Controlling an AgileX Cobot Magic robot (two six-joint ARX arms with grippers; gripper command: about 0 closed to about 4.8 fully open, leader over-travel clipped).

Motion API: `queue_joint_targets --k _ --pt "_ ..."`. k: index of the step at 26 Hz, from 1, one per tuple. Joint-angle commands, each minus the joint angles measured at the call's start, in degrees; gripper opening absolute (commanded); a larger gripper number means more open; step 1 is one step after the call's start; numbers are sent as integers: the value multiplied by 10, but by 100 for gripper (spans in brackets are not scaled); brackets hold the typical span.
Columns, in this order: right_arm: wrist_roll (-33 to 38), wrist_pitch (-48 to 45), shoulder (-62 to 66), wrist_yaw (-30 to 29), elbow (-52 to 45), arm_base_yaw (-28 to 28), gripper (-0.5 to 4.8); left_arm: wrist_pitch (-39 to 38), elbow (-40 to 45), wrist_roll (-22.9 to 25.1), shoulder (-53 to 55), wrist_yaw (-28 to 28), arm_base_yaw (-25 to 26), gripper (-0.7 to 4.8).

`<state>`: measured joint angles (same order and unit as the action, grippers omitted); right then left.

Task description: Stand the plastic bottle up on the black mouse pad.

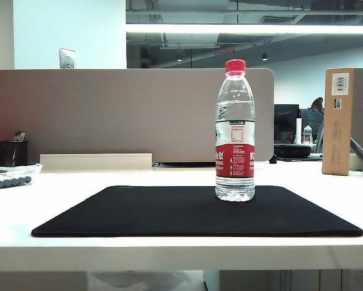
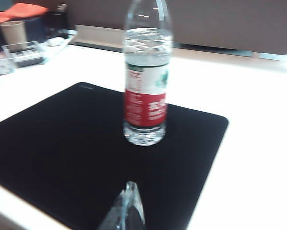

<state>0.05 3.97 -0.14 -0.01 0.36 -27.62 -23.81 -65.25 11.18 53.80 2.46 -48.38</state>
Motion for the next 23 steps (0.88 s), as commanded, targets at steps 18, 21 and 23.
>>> queue_joint_targets --k 18,21,23 --pt "-1 -7 0 -1 -3 22 -1 -247 208 -189 -350 146 -295 -4" --pt "-1 -7 0 0 -3 22 -1 -257 208 -189 -369 146 -295 -4" --pt "-1 -7 0 -1 -3 22 -1 -257 208 -189 -374 147 -295 -4"
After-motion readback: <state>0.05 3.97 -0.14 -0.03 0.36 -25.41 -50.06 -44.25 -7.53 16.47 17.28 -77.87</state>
